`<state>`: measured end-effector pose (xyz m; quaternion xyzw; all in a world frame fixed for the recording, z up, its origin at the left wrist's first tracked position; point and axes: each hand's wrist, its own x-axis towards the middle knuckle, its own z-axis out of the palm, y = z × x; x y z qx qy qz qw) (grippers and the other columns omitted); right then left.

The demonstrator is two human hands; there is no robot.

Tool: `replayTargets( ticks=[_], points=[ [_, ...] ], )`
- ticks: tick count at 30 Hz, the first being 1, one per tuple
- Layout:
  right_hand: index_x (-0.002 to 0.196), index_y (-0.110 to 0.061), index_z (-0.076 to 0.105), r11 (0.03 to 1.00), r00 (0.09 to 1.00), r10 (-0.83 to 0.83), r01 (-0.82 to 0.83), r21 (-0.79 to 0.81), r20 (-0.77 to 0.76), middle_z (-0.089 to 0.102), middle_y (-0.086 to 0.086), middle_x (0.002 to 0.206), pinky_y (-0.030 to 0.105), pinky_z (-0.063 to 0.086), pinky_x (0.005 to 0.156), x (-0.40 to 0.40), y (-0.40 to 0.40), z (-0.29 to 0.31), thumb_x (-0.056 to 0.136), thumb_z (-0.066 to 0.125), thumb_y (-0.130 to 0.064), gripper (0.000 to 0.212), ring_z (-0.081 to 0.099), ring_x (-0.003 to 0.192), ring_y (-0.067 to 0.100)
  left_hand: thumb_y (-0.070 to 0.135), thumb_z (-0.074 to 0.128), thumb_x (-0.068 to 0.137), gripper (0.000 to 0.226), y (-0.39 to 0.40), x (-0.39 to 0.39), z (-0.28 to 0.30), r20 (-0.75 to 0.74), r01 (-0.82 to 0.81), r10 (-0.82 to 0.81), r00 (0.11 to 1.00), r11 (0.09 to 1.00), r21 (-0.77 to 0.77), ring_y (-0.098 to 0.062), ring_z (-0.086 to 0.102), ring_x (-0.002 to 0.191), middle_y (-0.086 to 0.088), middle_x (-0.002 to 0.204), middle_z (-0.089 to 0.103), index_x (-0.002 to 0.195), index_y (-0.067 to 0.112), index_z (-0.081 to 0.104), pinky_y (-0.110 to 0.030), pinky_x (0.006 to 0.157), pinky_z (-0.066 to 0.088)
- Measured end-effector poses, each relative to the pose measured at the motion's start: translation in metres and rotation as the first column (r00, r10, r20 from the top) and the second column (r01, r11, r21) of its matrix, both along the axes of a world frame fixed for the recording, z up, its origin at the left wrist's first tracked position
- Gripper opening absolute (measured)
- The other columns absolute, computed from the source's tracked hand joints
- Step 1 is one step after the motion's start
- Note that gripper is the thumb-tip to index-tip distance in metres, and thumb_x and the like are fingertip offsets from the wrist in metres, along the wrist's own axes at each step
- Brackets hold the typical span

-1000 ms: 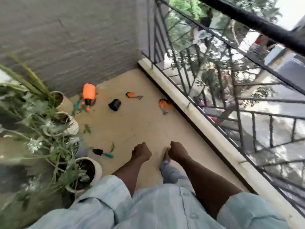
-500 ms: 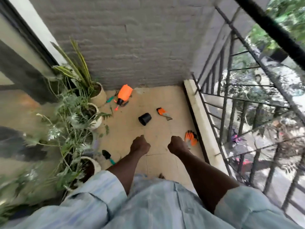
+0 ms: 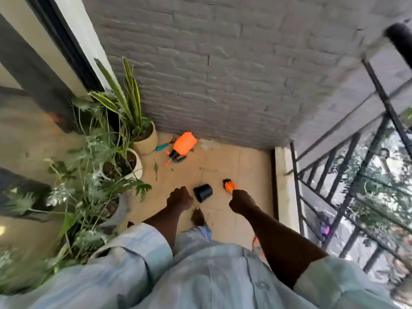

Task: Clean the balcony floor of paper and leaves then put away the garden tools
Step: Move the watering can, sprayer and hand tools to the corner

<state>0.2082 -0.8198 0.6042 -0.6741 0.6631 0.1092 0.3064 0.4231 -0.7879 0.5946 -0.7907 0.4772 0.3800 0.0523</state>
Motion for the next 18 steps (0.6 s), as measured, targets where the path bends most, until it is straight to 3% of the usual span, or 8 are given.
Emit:
replayTargets(
  ticks=[6,12,18],
  points=[
    [0.109,-0.006,0.06,0.996,0.996,0.082,-0.081,0.039,-0.029,0.062,0.015,0.118,0.028,0.044,0.075,0.031,-0.131,0.005,0.088,0.056,-0.017,0.024,0.06,0.108,0.033,0.023,0.048,0.095,0.047,-0.113,0.025,0.004,-0.091,-0.165,0.161,0.983,0.986,-0.03,-0.033,0.047,0.127,-0.017,0.142,0.046,0.137,0.004,0.043,-0.039,0.097,0.044],
    [0.115,0.0,0.059,0.941,0.945,0.326,-0.322,0.102,-0.019,0.058,0.02,0.123,0.032,0.046,0.083,0.085,-0.21,0.01,0.089,0.054,-0.013,0.029,0.055,0.114,0.035,0.022,0.054,0.091,0.042,-0.149,0.046,-0.007,-0.114,-0.298,0.3,0.947,0.954,0.034,-0.037,0.049,0.123,-0.019,0.134,0.051,0.128,0.003,0.048,-0.041,0.095,0.045],
    [0.119,-0.009,0.057,0.834,0.858,0.514,-0.503,0.228,0.013,0.057,0.018,0.129,0.041,0.048,0.097,0.154,-0.295,-0.023,0.082,0.058,-0.02,0.038,0.054,0.118,0.037,0.024,0.057,0.087,0.045,-0.185,0.074,-0.029,-0.093,-0.528,0.535,0.839,0.844,0.093,-0.036,0.05,0.124,-0.019,0.133,0.053,0.128,0.005,0.05,-0.04,0.1,0.045]
  ],
)
